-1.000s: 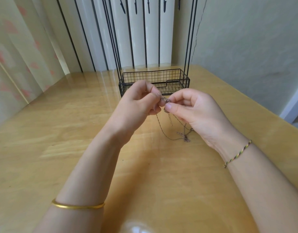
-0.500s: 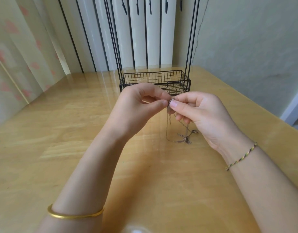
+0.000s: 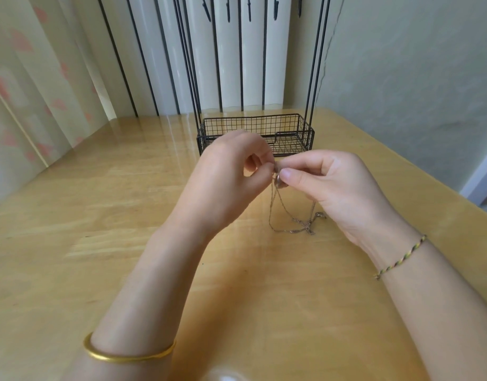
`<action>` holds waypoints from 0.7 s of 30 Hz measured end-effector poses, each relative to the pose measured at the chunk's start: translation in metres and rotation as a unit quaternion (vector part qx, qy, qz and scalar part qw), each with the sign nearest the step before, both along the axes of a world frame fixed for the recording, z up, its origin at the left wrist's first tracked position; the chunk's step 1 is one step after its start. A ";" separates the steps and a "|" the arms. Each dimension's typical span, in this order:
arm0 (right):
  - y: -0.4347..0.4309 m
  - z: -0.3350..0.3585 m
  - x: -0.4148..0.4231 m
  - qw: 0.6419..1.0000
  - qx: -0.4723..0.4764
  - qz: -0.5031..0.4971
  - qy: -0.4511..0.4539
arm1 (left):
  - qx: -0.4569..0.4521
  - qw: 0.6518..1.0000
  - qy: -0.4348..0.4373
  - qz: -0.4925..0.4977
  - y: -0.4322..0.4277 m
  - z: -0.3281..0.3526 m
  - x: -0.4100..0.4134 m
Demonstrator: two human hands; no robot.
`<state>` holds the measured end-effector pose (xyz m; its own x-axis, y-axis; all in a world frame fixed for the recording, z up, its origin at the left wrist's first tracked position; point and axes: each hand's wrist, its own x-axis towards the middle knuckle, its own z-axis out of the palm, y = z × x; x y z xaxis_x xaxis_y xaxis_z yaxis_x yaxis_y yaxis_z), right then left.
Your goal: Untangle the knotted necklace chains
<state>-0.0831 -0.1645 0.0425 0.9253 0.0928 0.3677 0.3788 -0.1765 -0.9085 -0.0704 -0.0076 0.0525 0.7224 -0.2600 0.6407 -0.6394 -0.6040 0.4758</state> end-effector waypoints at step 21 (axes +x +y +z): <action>0.001 0.002 -0.002 0.995 0.066 0.013 0.069 | -0.227 0.953 0.176 -0.092 -0.002 0.000 0.000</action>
<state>-0.0847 -0.1633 0.0440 0.9660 0.0761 0.2470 0.2507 -0.0440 -0.9671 -0.0702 -0.0100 0.0530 0.8823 -0.1575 0.4435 -0.4671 -0.1775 0.8662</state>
